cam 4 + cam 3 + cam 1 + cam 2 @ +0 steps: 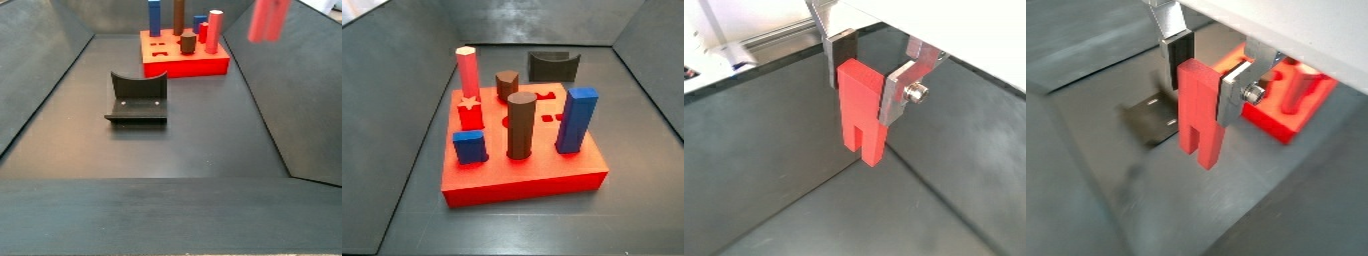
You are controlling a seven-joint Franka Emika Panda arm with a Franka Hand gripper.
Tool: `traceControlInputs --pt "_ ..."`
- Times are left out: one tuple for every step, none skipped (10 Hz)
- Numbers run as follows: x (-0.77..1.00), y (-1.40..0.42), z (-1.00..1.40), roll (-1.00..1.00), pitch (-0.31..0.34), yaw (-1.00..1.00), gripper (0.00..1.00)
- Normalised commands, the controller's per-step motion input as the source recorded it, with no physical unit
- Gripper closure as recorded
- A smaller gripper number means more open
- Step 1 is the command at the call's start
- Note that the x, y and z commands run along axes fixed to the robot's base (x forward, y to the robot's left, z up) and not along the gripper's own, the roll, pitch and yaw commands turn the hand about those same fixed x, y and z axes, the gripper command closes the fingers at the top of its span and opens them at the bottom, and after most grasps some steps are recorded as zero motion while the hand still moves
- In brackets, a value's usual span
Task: Pick up the double-square object. Move up. Move to above the board. Insert the double-square object.
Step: Move to above the board.
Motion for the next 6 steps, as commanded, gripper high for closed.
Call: traceControlInputs --pt "0.32 -1.00 0.14 -0.01 0.213 -0.60 1.00" --pt "0.33 -1.00 0.14 -0.05 0.181 -0.25 1.00" --pt "0.34 -1.00 0.14 -0.06 0.164 -0.10 1.00" --pt "0.34 -1.00 0.14 -0.04 0.151 -0.03 1.00" --pt "0.35 -1.00 0.14 -0.02 0.137 -0.02 1.00" --pt "0.36 -1.00 0.14 -0.02 0.118 0.00 1.00"
